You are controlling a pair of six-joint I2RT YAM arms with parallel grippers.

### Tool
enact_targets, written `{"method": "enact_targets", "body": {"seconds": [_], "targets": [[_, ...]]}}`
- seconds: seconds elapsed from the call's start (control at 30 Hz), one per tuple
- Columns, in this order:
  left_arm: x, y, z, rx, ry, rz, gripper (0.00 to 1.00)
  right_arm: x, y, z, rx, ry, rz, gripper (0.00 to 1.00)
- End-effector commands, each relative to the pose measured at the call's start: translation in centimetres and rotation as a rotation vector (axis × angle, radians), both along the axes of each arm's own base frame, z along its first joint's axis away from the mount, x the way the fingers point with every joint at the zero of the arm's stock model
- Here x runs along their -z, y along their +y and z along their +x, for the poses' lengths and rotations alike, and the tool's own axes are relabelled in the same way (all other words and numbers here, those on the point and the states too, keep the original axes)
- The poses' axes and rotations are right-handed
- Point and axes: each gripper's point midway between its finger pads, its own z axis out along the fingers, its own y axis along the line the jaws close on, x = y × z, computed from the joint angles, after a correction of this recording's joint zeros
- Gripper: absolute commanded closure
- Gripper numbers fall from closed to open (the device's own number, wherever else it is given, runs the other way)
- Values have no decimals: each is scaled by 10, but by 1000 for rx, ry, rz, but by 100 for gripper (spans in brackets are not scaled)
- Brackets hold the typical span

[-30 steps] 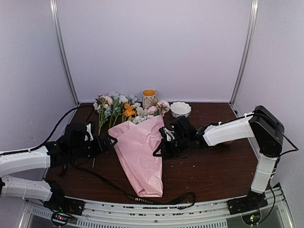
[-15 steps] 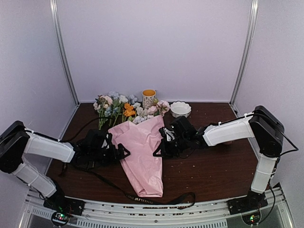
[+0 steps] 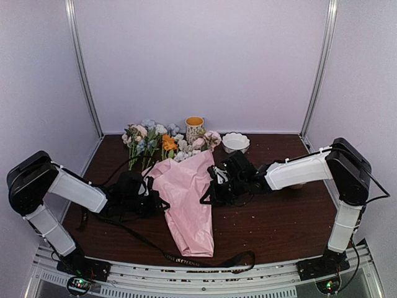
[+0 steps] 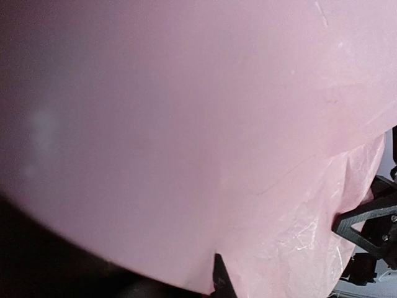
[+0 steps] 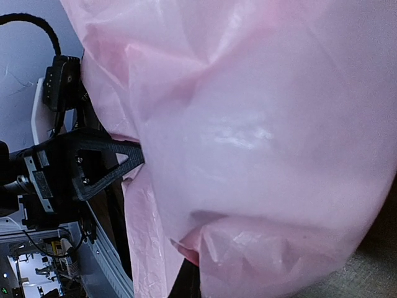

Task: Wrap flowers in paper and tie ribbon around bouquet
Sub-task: Pass from the right arm to the left, then pick up the right side of the ribbon from the corner of the board.

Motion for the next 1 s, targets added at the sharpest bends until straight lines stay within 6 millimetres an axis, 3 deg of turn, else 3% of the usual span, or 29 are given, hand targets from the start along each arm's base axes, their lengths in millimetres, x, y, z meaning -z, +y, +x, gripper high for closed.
{"method": "enact_targets", "body": {"seconds": [0.0, 0.07, 0.13, 0.3, 0.4, 0.63, 0.73, 0.83, 0.97], "targets": [[-31, -21, 5, 42, -76, -133, 100, -18, 6, 5, -28, -73, 17, 100], [-31, -16, 3, 22, -80, -123, 100, -22, -2, 2, -42, -93, -17, 96], [-28, -9, 3, 3, -76, -94, 100, -30, -17, 1, -45, -139, -91, 79], [-25, -3, 3, -16, -77, -67, 100, -32, -85, -20, -19, -199, -347, 57], [-21, -2, 3, -20, -70, -61, 100, -21, -121, -51, -36, -170, -456, 49], [-20, -4, 3, -15, -57, -62, 100, 19, -162, -149, -209, -22, -636, 26], [-24, -5, 2, -14, -62, -65, 100, 31, -157, -184, -293, 41, -618, 25], [-31, -6, 1, -12, -69, -65, 100, 36, -146, -206, -348, 77, -565, 28], [-39, -5, 1, -12, -76, -62, 100, 48, -145, -211, -351, 96, -558, 50]]}}
